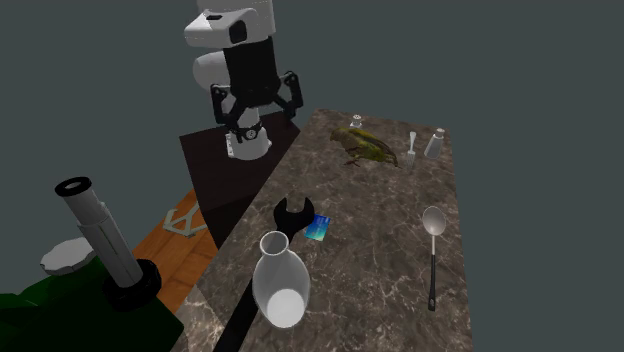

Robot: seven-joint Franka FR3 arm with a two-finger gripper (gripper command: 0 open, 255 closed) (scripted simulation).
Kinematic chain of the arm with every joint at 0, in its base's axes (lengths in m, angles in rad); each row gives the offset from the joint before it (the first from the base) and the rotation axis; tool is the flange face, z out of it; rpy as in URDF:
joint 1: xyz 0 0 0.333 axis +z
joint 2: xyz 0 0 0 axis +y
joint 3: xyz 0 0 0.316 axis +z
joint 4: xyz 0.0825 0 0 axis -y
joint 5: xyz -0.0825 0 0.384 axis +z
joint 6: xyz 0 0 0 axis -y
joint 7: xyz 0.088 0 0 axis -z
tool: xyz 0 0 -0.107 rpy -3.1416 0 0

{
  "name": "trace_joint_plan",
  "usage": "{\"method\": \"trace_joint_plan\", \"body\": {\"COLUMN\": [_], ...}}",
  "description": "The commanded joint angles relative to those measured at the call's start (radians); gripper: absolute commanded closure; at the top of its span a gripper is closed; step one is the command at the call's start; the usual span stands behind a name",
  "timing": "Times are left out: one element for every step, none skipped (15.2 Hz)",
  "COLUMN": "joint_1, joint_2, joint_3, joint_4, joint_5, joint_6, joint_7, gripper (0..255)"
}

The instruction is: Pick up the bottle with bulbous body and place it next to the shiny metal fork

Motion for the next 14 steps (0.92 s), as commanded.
{"method": "trace_joint_plan", "body": {"joint_1": [-0.001, -0.002, -0.002, -0.003, -0.005, -0.006, -0.009, -0.011, -0.015, -0.018, -0.023, -0.028, -0.034, -0.041], "joint_2": [0.078, 0.115, 0.153, 0.191, 0.229, 0.267, 0.306, 0.344, 0.384, 0.423, 0.462, 0.503, 0.543, 0.584], "joint_3": [-0.016, -0.022, -0.027, -0.032, -0.037, -0.04, -0.044, -0.047, -0.049, -0.052, -0.053, -0.053, -0.053, -0.053], "joint_4": [0.05, 0.076, 0.103, 0.132, 0.162, 0.194, 0.227, 0.262, 0.298, 0.336, 0.375, 0.416, 0.46, 0.505], "joint_5": [0.008, 0.014, 0.021, 0.028, 0.035, 0.043, 0.052, 0.061, 0.07, 0.08, 0.089, 0.099, 0.108, 0.118], "joint_6": [0.033, 0.046, 0.059, 0.069, 0.079, 0.087, 0.094, 0.1, 0.104, 0.107, 0.109, 0.109, 0.107, 0.104], "joint_7": [-0.026, -0.037, -0.048, -0.059, -0.071, -0.082, -0.093, -0.104, -0.114, -0.125, -0.135, -0.145, -0.154, -0.162], "gripper": [0, 0, 0, 0, 0, 0, 0, 0, 0, 0, 0, 0, 0, 0]}}
